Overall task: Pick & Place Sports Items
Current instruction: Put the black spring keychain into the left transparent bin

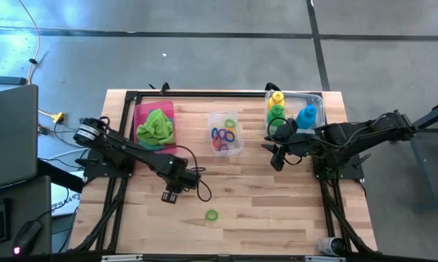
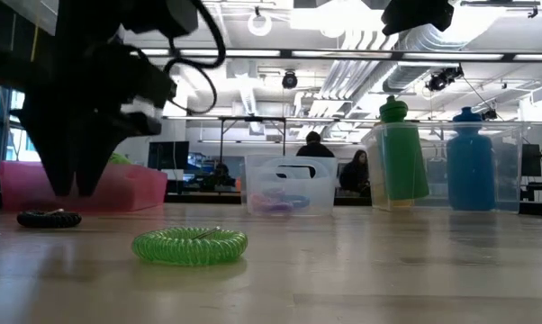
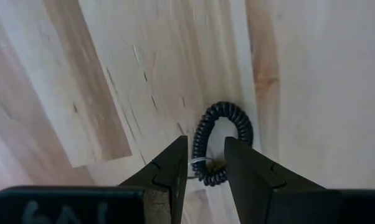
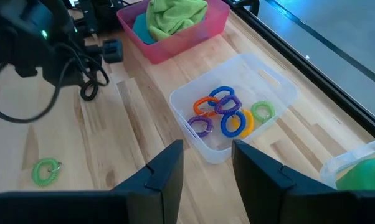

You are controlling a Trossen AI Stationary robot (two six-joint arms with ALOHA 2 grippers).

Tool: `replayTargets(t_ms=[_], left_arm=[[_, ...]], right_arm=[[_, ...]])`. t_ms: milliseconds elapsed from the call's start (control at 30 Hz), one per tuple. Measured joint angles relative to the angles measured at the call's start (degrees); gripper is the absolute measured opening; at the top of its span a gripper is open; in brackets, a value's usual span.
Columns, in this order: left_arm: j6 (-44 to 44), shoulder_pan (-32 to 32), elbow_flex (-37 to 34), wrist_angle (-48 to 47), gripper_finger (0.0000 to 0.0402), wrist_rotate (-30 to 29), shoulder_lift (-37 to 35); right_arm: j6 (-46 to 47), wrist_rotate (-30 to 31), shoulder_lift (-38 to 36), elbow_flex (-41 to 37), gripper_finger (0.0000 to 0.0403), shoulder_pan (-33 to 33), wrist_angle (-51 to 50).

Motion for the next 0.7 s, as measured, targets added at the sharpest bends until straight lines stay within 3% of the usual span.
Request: replayTargets(t_ms=[533, 700], left_arm=[[-0.9, -0.3, 0.1, 1.3, 0.01, -0.1, 7.4], [-2.1, -0.4, 0.1, 1.3, 0.0062, -1.0, 7.5]], right_arm=[[0.0, -0.2, 0.0, 0.0, 0.0128, 0.0, 0.0], [-0.2, -0.2, 0.0, 0.0, 0.0128, 0.0, 0.0]])
